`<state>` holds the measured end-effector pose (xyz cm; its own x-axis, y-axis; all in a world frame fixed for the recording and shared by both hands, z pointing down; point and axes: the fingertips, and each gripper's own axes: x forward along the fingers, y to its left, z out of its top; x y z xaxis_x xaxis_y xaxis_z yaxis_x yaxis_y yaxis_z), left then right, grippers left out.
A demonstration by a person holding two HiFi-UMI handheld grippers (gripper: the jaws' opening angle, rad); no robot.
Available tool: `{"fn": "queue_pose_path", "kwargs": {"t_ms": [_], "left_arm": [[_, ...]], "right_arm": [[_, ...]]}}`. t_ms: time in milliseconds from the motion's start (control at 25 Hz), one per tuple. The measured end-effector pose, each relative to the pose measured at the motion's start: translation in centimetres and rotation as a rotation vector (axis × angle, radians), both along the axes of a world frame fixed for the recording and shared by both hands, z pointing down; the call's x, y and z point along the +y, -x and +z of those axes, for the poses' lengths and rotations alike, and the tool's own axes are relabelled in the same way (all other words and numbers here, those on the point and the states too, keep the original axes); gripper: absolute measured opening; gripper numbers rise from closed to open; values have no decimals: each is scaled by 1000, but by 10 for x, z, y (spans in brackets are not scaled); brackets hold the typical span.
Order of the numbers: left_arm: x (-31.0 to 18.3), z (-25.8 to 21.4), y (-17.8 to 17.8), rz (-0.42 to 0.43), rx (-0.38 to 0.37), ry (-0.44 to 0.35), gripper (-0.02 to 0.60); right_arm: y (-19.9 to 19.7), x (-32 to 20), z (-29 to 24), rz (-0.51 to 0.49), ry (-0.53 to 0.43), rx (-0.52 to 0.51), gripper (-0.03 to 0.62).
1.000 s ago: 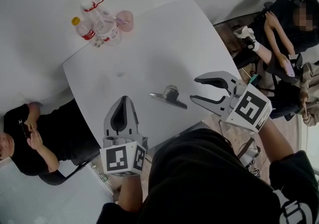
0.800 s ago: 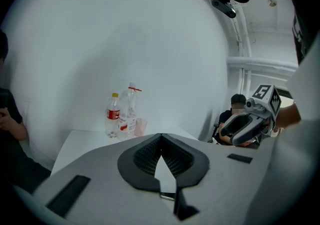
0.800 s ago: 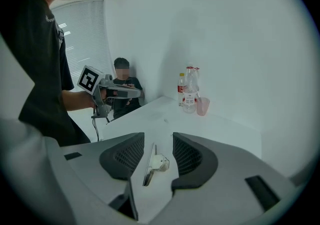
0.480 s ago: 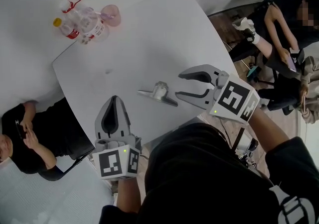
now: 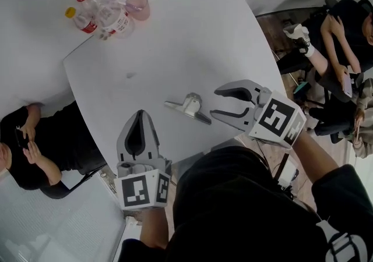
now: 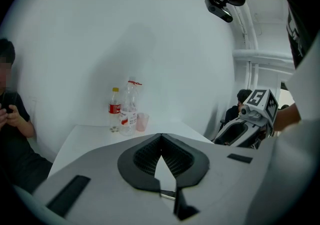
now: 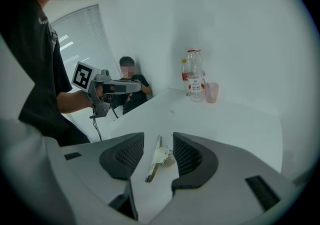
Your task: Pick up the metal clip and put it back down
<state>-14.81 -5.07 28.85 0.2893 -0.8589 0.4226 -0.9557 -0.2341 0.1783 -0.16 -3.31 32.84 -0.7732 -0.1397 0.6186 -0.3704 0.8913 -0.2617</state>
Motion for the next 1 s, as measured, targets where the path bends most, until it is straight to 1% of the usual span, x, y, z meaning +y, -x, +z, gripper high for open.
{"fn": "queue_pose_path", "kwargs": {"t_ms": [400,560,760,1000], "left_arm": [[5,42,1,-29,0,73,20],[7,58,2,-40,11,100,20],[10,80,1,-38,11,122,20],[12,107,2,-53,37,169,20]], "right_arm": [[11,2,47,-16,92,-15,186],[15,2,63,9,130,-31,186],[20,5,89,-2,169,-12,186],[24,6,115,4,213,-23,186]]}}
